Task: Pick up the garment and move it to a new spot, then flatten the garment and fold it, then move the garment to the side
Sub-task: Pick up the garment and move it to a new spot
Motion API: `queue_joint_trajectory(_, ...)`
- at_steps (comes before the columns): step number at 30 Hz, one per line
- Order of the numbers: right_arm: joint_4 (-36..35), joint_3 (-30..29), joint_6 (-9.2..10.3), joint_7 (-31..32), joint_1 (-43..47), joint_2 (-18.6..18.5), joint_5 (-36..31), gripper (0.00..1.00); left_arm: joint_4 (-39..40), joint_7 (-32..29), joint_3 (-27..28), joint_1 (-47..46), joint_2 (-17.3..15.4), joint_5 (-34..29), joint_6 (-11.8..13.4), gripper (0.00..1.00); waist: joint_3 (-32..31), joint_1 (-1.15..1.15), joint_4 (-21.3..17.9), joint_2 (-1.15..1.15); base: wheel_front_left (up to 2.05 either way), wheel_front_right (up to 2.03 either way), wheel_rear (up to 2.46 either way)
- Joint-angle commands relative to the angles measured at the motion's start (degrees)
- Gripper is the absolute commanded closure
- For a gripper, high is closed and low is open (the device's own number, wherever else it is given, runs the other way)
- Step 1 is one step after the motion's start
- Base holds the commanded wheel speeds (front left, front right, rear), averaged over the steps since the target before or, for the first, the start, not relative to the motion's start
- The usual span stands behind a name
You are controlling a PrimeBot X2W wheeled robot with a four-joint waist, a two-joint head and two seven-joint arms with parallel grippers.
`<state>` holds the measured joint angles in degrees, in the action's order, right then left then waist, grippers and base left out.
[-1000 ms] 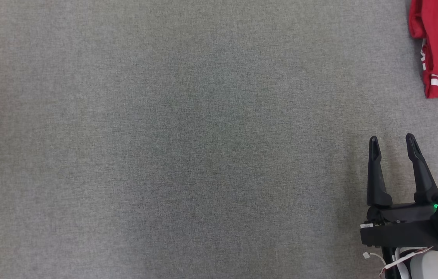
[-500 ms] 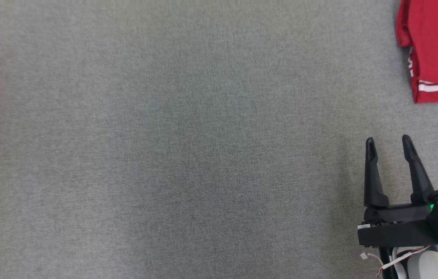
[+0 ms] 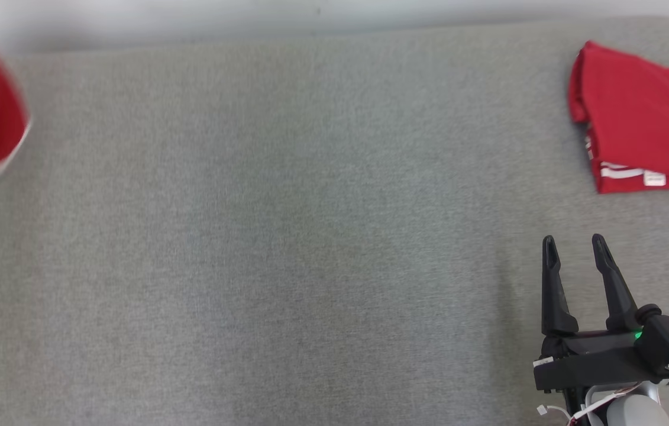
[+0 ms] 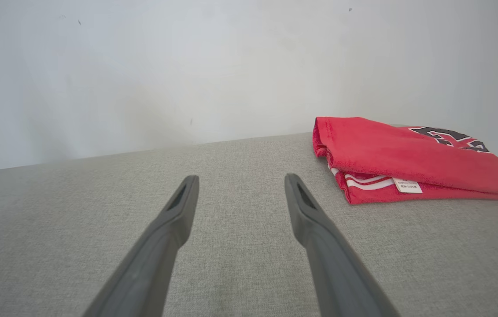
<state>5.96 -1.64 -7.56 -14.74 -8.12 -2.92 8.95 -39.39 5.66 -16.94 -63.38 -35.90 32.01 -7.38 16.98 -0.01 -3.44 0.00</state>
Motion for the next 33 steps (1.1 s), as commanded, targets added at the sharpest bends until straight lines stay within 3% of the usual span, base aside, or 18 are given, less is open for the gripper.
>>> queue_joint_trajectory(1,0.42,-0.19,0.16,-0.45,0.62,0.05,0.72,0.00,3.36,-0.75,-0.86,-1.42,1.37,-0.56,0.65,1.00,-3.04,0.01,-1.24,0.00,0.00,0.00,0.00)
queue_joint_trajectory(4,1.10,-0.14,0.17,-0.44,0.80,0.04,1.74,0.00,8.88,-2.82,-2.47,-2.65,3.44,-1.00,1.38,1.00,-4.25,0.01,-3.05,0.00,0.00,0.00,0.00)
queue_joint_trajectory(9,0.97,-0.85,0.17,-0.40,1.27,0.04,3.46,0.00,16.83,-6.76,-4.98,-4.61,10.32,1.30,2.68,1.00,-5.29,0.01,-7.50,0.00,0.00,0.00,0.00)
queue_joint_trajectory(12,0.90,-0.73,0.17,-0.39,1.06,0.06,3.79,0.00,17.87,-7.51,-6.04,-4.99,12.31,1.45,3.02,1.00,-5.29,0.01,-9.18,0.00,0.00,0.00,0.00)
queue_joint_trajectory(21,0.67,-1.64,0.17,-0.40,1.58,0.06,4.54,0.00,18.54,-6.08,-12.02,-0.46,22.43,1.98,3.78,1.00,-4.71,0.01,-13.31,0.00,0.00,0.00,0.00)
queue_joint_trajectory(25,0.45,-1.89,0.17,-0.40,1.55,0.05,4.62,0.00,17.99,-4.03,-13.65,4.33,24.13,2.14,4.08,1.00,-4.15,0.01,-13.11,0.00,0.00,0.00,0.00)
queue_joint_trajectory(33,0.34,-2.15,0.17,-0.40,1.54,0.04,3.77,0.00,16.63,2.23,-13.54,19.07,23.51,4.42,5.69,1.00,-3.86,0.01,-9.43,0.00,0.00,0.00,0.00)
